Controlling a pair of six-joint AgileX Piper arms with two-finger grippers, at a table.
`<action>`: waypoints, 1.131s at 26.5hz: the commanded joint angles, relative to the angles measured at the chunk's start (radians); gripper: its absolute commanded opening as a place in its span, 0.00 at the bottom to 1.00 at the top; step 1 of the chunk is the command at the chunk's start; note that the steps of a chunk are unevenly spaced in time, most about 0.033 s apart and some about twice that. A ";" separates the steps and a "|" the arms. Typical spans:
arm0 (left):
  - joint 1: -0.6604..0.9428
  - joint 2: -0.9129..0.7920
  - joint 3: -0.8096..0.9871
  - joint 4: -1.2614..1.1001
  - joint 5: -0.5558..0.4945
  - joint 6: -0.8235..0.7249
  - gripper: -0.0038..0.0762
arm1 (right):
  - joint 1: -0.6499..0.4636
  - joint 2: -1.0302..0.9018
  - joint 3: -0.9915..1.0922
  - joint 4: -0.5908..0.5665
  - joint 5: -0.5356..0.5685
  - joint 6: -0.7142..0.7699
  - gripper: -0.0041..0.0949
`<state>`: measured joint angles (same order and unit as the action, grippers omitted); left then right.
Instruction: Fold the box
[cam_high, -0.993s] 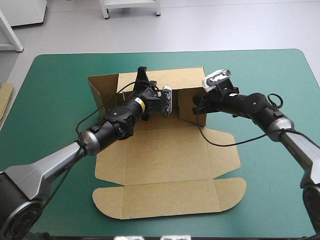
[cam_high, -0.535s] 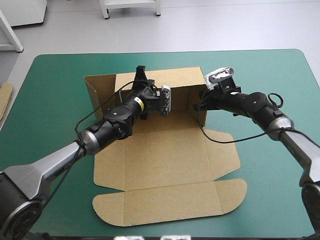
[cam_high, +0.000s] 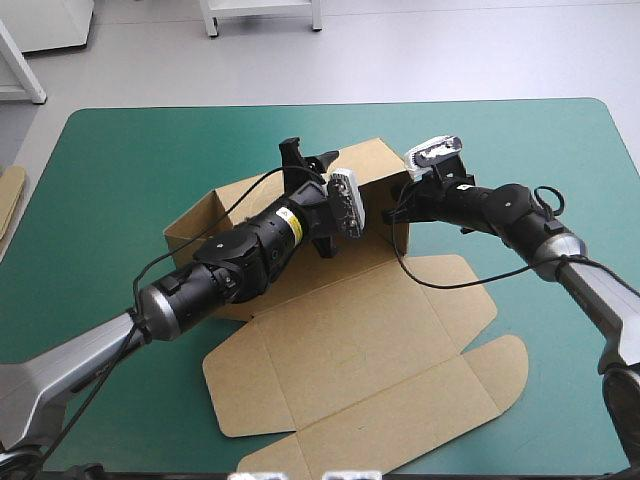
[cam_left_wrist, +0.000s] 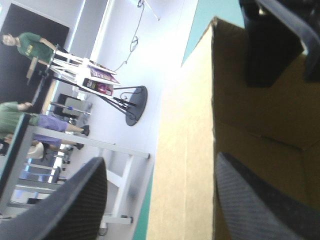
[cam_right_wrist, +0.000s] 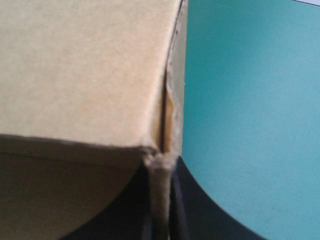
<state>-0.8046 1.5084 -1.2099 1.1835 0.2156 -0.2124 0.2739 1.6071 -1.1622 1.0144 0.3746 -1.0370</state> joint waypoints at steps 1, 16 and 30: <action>-0.028 -0.078 -0.034 -0.139 -0.001 -0.018 0.66 | 0.002 -0.050 -0.036 0.017 -0.013 0.029 0.02; 0.345 -0.171 -0.350 -0.775 0.251 -0.012 0.62 | -0.001 -0.050 -0.036 -0.036 -0.012 0.071 0.02; 1.073 -0.167 -0.204 -1.348 0.433 0.307 0.62 | -0.001 -0.051 -0.057 -0.183 0.003 0.169 0.02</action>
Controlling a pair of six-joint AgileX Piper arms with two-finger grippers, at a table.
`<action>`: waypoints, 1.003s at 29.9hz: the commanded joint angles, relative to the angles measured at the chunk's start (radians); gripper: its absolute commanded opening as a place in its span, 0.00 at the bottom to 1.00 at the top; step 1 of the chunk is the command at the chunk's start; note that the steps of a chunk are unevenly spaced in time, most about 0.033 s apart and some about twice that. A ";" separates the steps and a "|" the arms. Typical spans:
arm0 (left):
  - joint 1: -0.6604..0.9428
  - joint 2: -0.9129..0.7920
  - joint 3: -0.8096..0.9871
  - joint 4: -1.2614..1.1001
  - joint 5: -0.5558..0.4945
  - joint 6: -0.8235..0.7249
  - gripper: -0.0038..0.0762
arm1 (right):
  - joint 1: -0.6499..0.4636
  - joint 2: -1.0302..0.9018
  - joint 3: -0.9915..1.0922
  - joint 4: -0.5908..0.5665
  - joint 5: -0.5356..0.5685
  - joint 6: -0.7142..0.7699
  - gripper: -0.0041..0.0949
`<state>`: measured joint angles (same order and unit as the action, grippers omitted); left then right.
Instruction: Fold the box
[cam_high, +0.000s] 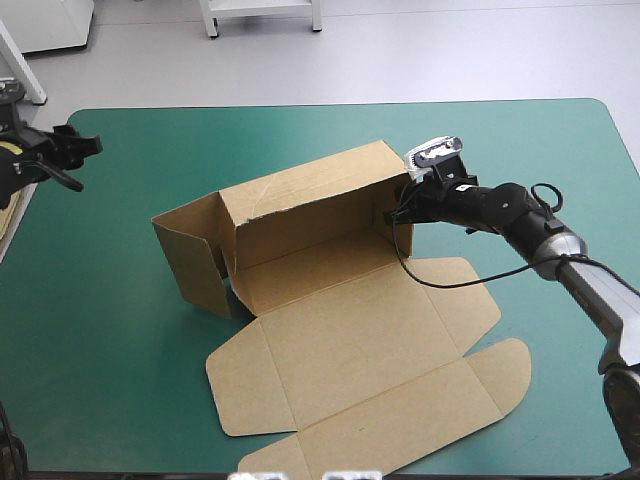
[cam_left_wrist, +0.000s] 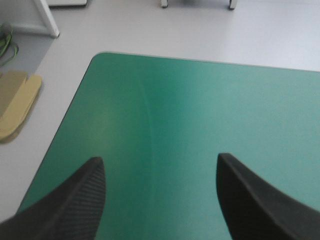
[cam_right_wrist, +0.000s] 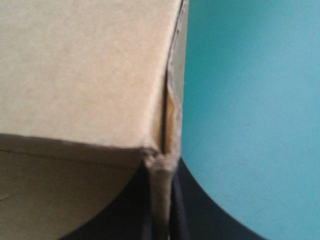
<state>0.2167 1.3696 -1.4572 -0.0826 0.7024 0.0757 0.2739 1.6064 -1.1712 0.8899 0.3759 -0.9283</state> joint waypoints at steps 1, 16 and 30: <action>0.065 -0.028 0.073 -0.095 -0.060 0.019 0.62 | -0.002 -0.051 -0.058 -0.100 0.010 0.102 0.02; 0.072 -0.030 0.213 -0.121 -0.100 0.098 0.62 | -0.002 -0.060 -0.563 -0.837 0.736 0.801 0.02; 0.072 -0.030 0.213 -0.122 -0.050 0.102 0.62 | -0.002 0.170 -0.681 -0.896 0.860 0.871 0.02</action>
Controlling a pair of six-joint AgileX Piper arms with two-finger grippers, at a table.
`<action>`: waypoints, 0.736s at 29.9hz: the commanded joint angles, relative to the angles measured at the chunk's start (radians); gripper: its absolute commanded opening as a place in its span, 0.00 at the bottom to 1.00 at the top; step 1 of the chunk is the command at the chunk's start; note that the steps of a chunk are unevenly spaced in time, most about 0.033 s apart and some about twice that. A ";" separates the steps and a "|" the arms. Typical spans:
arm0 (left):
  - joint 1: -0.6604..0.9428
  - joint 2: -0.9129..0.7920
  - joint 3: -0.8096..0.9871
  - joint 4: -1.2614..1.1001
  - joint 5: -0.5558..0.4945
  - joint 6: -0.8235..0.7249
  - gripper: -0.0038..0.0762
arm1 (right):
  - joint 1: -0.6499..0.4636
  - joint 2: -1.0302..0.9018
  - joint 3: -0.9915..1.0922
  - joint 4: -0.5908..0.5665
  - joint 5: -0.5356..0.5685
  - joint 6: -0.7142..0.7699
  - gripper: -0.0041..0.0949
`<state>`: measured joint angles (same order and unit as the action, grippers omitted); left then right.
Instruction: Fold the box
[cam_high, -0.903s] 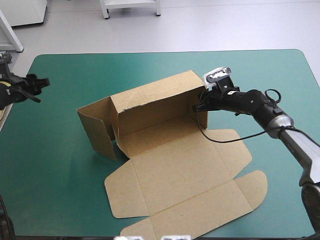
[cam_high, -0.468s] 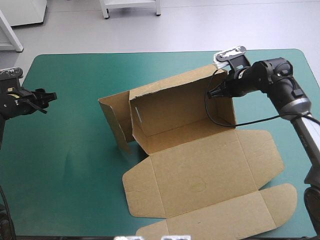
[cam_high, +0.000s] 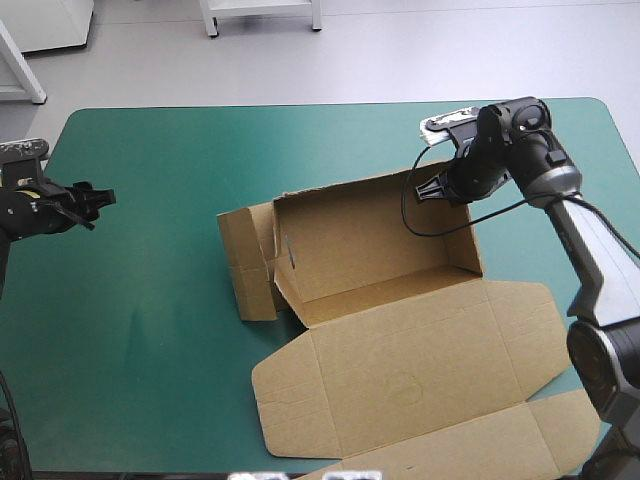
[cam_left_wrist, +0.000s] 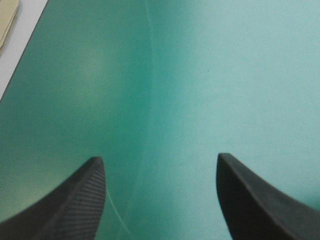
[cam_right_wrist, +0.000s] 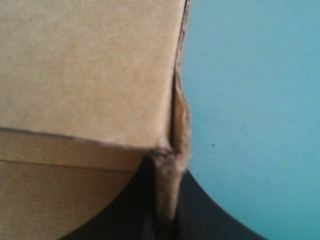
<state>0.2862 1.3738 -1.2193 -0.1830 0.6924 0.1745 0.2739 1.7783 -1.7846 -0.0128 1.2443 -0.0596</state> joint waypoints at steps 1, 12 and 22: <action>0.002 -0.034 -0.025 -0.021 -0.037 0.003 0.62 | -0.002 0.012 -0.083 0.006 -0.019 0.002 0.03; 0.002 -0.034 -0.025 -0.021 -0.026 0.007 0.62 | -0.002 0.157 -0.337 -0.004 -0.110 -0.007 0.52; 0.002 -0.034 -0.025 -0.021 -0.022 0.026 0.62 | -0.002 0.098 -0.351 -0.004 -0.009 -0.030 0.61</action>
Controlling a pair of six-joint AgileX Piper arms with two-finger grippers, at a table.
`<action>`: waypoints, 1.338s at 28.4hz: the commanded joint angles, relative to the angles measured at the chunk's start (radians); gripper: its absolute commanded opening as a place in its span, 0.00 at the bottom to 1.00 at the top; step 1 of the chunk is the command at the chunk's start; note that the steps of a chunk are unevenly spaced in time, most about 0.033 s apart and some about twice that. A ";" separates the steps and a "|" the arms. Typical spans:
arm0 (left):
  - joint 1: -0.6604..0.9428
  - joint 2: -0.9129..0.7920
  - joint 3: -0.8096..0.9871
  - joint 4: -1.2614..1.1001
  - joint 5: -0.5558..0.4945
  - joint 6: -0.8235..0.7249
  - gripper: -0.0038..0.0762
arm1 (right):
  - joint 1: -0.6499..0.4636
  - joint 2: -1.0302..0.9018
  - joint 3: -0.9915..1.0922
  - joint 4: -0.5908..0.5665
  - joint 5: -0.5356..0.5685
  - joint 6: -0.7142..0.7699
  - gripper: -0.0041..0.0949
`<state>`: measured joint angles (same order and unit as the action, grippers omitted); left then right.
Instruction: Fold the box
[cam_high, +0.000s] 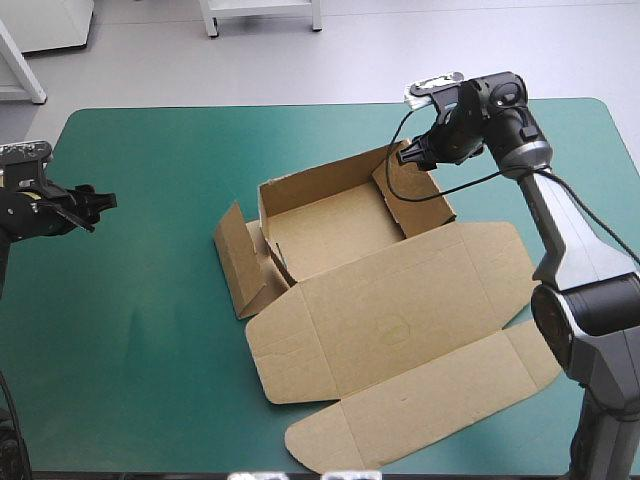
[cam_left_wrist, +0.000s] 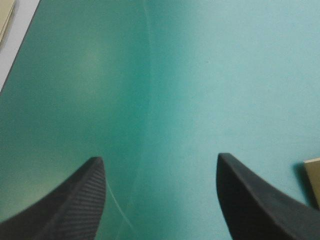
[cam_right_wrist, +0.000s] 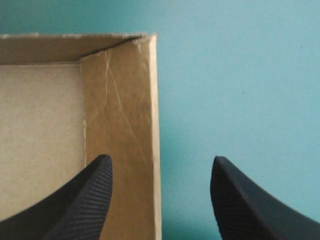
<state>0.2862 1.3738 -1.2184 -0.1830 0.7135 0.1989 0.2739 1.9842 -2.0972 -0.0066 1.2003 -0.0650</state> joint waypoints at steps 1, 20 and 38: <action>0.002 -0.034 -0.026 -0.021 -0.043 0.001 0.62 | -0.002 -0.127 -0.035 -0.011 0.047 -0.034 0.61; 0.002 -0.034 -0.026 -0.040 -0.039 0.009 0.62 | 0.085 -0.151 0.187 -0.167 -0.180 0.027 0.62; 0.002 -0.034 -0.026 -0.040 -0.044 0.025 0.62 | 0.010 0.074 0.086 0.007 -0.131 -0.027 0.18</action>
<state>0.2862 1.3738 -1.2176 -0.2051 0.7176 0.2245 0.2904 2.1199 -1.9751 0.0063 1.0918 -0.0860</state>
